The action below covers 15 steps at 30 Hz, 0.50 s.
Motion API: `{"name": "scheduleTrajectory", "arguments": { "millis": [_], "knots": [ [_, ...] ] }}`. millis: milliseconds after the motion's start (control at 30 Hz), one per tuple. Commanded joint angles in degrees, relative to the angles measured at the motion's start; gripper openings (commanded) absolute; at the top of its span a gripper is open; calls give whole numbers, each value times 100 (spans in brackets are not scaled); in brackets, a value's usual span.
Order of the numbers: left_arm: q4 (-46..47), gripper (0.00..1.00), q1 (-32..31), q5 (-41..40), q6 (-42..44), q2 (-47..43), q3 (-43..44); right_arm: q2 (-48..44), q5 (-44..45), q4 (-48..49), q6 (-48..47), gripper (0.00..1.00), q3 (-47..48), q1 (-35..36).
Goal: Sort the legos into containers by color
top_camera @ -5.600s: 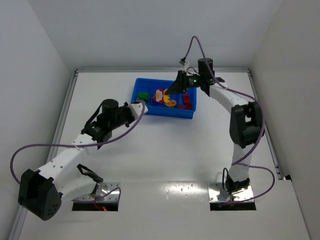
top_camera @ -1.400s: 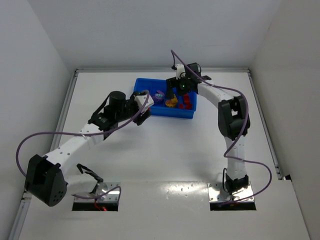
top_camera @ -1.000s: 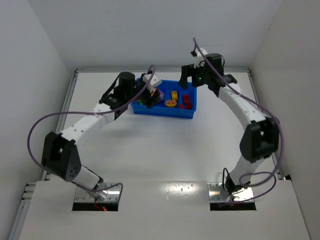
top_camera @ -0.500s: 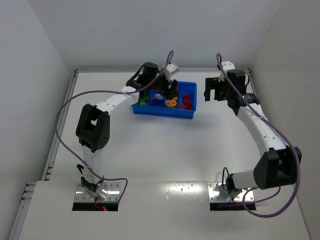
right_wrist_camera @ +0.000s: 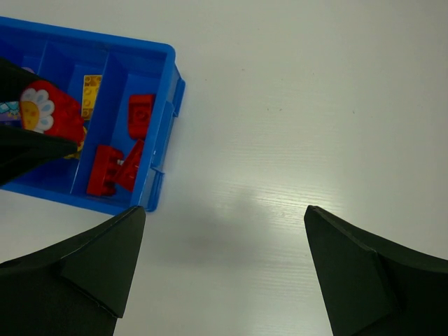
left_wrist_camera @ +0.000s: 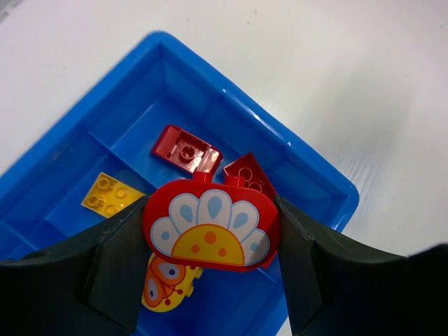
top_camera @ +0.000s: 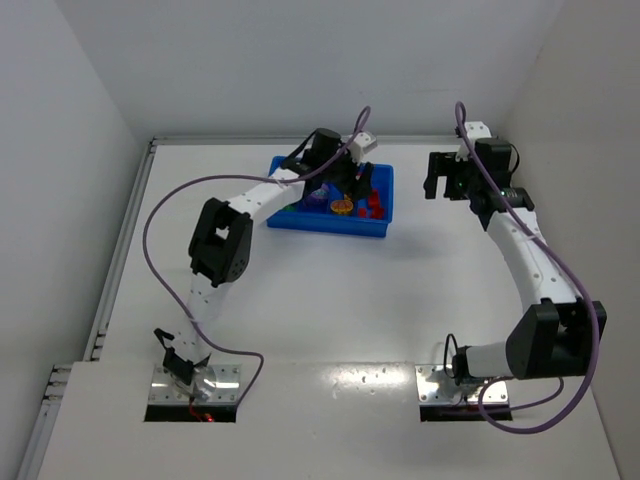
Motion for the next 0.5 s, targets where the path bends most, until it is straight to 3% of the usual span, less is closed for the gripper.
{"name": "scheduleTrajectory", "arguments": {
  "millis": [0,300,467],
  "knots": [
    [-20,22,-231,-38,99,213,373,-69,-141,101,69,97,19,-73],
    [-20,31,-284,-91,100,671,734,-69,-325,101,131,97,-87,-240],
    [-73,71,-337,-371,100,794,787,-69,-378,48,131,97,-140,-293]
  ]
}}
